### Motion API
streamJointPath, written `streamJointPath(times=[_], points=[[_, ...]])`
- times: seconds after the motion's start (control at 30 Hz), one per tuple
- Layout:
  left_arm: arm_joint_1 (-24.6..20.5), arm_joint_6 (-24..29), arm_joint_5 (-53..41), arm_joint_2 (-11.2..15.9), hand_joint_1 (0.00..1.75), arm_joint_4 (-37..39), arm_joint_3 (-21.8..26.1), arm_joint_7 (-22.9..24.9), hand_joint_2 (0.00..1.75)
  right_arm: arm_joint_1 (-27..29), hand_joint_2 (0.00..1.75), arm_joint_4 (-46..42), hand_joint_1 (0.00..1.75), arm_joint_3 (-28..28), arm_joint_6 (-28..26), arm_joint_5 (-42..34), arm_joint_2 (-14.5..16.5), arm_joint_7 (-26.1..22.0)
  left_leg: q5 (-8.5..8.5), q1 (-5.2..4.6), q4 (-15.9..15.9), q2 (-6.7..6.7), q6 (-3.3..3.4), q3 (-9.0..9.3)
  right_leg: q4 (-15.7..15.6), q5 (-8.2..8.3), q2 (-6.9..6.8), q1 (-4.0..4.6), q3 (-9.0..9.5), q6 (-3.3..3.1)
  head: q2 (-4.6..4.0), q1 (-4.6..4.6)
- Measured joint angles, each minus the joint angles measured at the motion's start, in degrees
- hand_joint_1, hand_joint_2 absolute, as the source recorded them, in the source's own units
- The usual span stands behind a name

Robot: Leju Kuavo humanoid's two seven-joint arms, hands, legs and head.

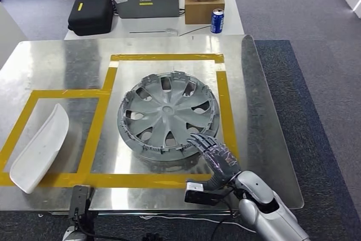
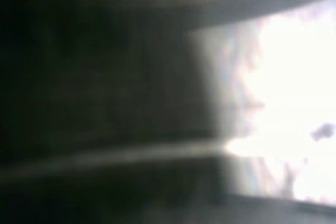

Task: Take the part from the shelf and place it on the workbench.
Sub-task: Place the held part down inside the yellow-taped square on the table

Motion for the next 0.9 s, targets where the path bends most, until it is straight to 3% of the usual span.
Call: streamJointPath(times=[0.03, 0.1, 0.17, 0.3, 0.37, 0.43, 0.47, 0.5, 0.53, 0.63, 0.7, 0.8, 0.83, 0.9], points=[[-0.1, 0.2, 0.0, 0.0, 0.0, 0.0, 0.3, -0.1, 0.0, 0.7, 0.0, -0.8, 0.0, -0.3, -0.4, 0.0, -0.1, -0.1, 0.63, 0.0, -0.6, 0.01, 0.05, 1.13, 0.0, 0.0, -0.05, -0.06, -0.02, 0.06, 0.0, 0.01], [-0.2, 0.7, 0.0, -0.2, 0.0, 0.0, 0.8, -0.4, 0.0, 2.0, 0.0, -2.6, 0.0, -1.1, -1.3, 0.0, -0.4, -0.4, 2.97, 0.01, -6.4, 0.13, 0.07, 5.41, 0.1, -0.17, -0.02, -0.29, 0.09, 0.42, 0.0, 0.0], [-0.1, 1.1, 0.1, -0.6, 0.0, 0.0, 1.6, -0.8, 0.0, 3.8, 0.0, -5.0, 0.0, -2.2, -2.6, -0.1, -0.7, -0.8, 3.89, -0.26, -11.5, 0.16, 0.36, 8.71, 0.2, -0.33, 0.15, -0.22, 0.15, 1.25, 0.0, -0.07], [-0.2, 1.6, 0.5, -1.1, 0.0, -0.3, 3.8, -1.0, 0.0, 7.4, 0.0, -9.4, 0.0, -3.8, -4.4, -0.1, -1.8, -1.4, 2.87, -0.6, -14.2, 0.05, 2.29, 9.99, 0.1, -0.44, 0.13, -0.32, 0.0, 2.76, 0.0, -0.06], [-0.3, 1.7, 0.8, -1.1, 0.0, -0.4, 4.7, -1.0, 0.0, 8.7, 0.0, -10.7, 0.0, -4.5, -4.7, -0.2, -2.2, -1.4, 3.33, -0.5, -14.8, 0.31, 3.31, 9.89, 3.0, -3.37, -0.06, -0.33, -1.16, 3.04, 0.0, 0.17], [-0.4, 1.2, 1.7, -1.2, 0.0, -0.5, 5.9, -0.9, 0.0, 10.6, 0.0, -12.1, 0.0, -5.4, -5.5, -0.3, -2.5, -1.5, 3.89, -0.54, -14.9, 0.76, 3.82, 9.42, 9.7, -7.97, -0.21, -0.2, -3.23, 3.03, 0.0, 0.51], [-0.4, 0.8, 2.2, -1.3, 0.0, -0.5, 6.9, -0.8, 0.0, 11.9, 0.0, -12.7, 0.0, -6.0, -6.0, -0.5, -2.7, -1.6, 4.15, -0.55, -14.9, 0.99, 3.83, 9.13, 12.7, -9.49, -0.21, -0.18, -3.98, 3.1, 0.0, 0.66], [-0.4, 0.2, 2.6, -1.3, 0.0, -0.5, 8.1, -0.8, 0.0, 13.3, 0.0, -13.3, 0.0, -6.7, -6.6, -0.7, -2.8, -1.8, 4.41, -0.5, -14.9, 1.19, 3.69, 8.86, 14.3, -9.88, -0.22, -0.23, -4.04, 3.22, 0.0, 0.75], [-0.4, -0.2, 3.0, -1.2, 0.0, -0.6, 9.4, -0.8, 0.0, 14.7, 0.0, -13.9, 0.0, -7.4, -7.1, -0.9, -3.0, -1.9, 4.67, -0.38, -14.9, 1.39, 3.43, 8.59, 13.8, -9.1, -0.23, -0.35, -3.17, 3.41, 0.0, 0.82], [-0.6, -0.8, 3.6, -0.8, 0.0, -0.8, 12.6, -0.6, 0.0, 17.5, 0.0, -15.3, 0.0, -8.9, -8.1, -1.2, -3.6, -2.1, 5.54, 0.09, -14.6, 2.05, 2.09, 7.67, 4.1, -4.63, 0.38, -1.12, 3.03, 4.95, 0.0, 1.13], [-0.8, -0.8, 3.9, -0.2, 0.0, -0.9, 14.3, 0.0, 0.0, 18.8, 0.0, -15.9, 0.0, -9.4, -8.7, -1.8, -3.8, -1.9, 6.42, -0.12, -14.3, 2.29, 1.19, 6.85, 0.7, -4.04, 1.31, -1.18, 4.67, 5.29, 0.0, 1.37], [0.1, -0.7, 4.0, 0.5, 0.0, -0.9, 17.4, 0.5, 0.0, 21.6, 0.0, -16.4, 0.0, -10.5, -11.3, -4.1, -4.0, -1.0, 7.7, -0.14, -14.0, 2.27, 0.64, 5.55, 1.8, -3.65, 1.44, -0.97, 2.59, 4.13, 0.0, 1.07], [0.5, -0.7, 3.8, 0.6, 0.0, -0.9, 18.4, 0.4, 0.0, 22.7, 0.0, -16.6, 0.0, -11.1, -12.6, -5.3, -4.1, -0.6, 6.8, -0.02, -13.2, 2.18, 0.58, 4.95, 2.1, -3.39, 1.3, -1.0, 1.88, 3.58, 0.0, 0.83], [1.0, -1.2, 3.5, 0.7, 0.0, -0.9, 20.4, 0.1, 0.0, 24.8, 0.0, -17.0, 0.0, -12.3, -15.3, -7.7, -4.3, 0.0, 2.17, 0.02, -8.4, 1.83, 0.59, 3.22, 2.1, -2.84, 0.98, -0.91, 0.93, 2.47, 0.0, 0.3]])
